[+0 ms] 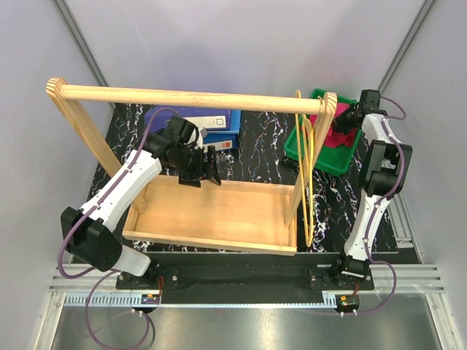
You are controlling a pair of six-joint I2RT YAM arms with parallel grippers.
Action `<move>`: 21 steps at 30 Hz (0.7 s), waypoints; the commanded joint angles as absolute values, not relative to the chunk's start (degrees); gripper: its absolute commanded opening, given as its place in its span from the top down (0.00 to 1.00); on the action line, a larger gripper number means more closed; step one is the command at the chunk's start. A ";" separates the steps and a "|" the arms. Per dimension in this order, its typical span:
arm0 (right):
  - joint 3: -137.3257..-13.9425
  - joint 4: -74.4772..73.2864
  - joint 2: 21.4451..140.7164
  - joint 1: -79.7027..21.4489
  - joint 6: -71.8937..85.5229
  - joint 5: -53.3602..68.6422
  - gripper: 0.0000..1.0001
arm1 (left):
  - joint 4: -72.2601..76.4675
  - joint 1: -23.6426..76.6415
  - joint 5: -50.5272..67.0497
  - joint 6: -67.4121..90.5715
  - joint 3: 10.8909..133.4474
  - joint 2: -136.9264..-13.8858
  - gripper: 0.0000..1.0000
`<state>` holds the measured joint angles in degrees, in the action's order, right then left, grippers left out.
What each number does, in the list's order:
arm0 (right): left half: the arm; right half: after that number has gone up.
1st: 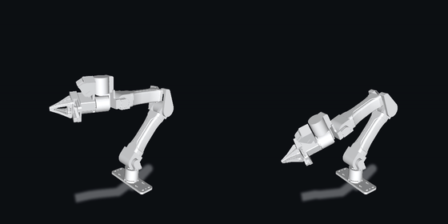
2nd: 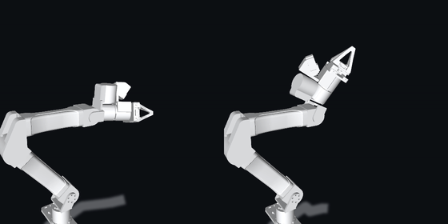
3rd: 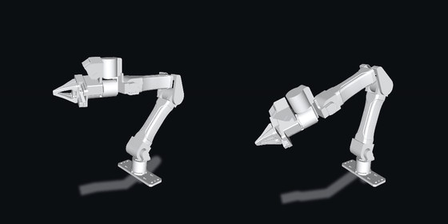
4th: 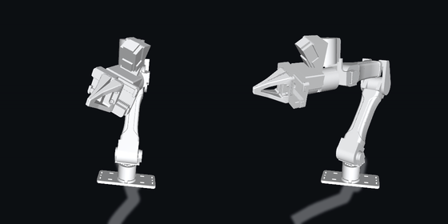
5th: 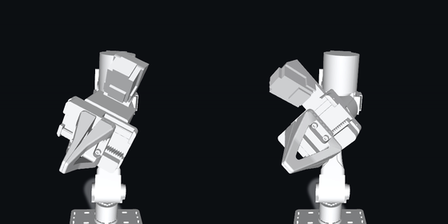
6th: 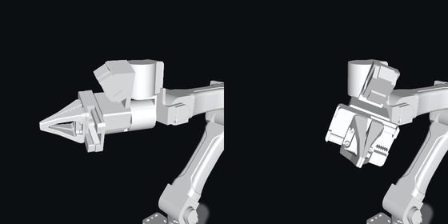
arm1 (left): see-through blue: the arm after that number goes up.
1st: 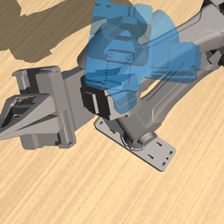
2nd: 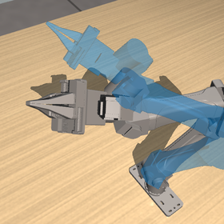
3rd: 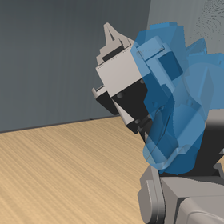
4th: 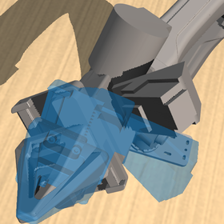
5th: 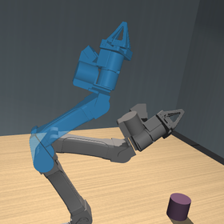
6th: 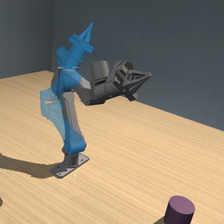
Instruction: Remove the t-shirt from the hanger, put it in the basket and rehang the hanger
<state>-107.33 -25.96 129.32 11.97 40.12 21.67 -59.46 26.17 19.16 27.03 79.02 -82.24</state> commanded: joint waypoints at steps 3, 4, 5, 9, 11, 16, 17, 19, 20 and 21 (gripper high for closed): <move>-116.42 -39.95 133.75 11.95 34.81 15.64 0.79 | -56.61 25.93 19.25 27.86 79.89 -80.42 0.24; -118.02 -41.30 134.29 11.87 34.54 15.64 0.75 | -56.43 25.93 19.60 27.69 79.81 -80.16 0.24; -119.26 -42.44 134.56 11.87 34.37 15.56 0.71 | -56.34 25.93 20.12 27.60 79.20 -79.81 0.24; -129.59 -53.29 137.35 11.69 33.49 15.82 0.36 | -55.37 25.93 21.09 26.90 75.94 -76.56 0.24; -135.32 -59.73 139.56 10.82 32.09 15.12 0.27 | -55.28 25.93 21.62 26.72 73.93 -74.45 0.24; -143.79 -73.20 137.65 8.09 28.13 8.45 0.03 | -53.18 26.01 23.99 26.89 69.62 -69.79 0.23; -143.09 -74.08 136.33 7.65 28.04 7.31 0.00 | -53.00 25.93 24.69 26.89 68.48 -68.22 0.23; -138.10 -74.01 131.24 6.68 28.12 5.19 0.00 | -52.74 25.93 25.31 26.98 67.42 -66.45 0.23; -135.99 -73.66 129.22 6.51 28.30 4.92 0.00 | -52.56 25.93 26.01 27.07 66.19 -65.49 0.23; -131.70 -72.70 125.63 6.24 28.56 5.10 0.00 | -52.38 25.93 26.36 27.24 65.57 -63.65 0.23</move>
<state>-138.98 -67.59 136.90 7.86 30.00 9.47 -55.55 26.17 22.61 27.42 67.85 -68.77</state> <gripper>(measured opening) 0.993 0.760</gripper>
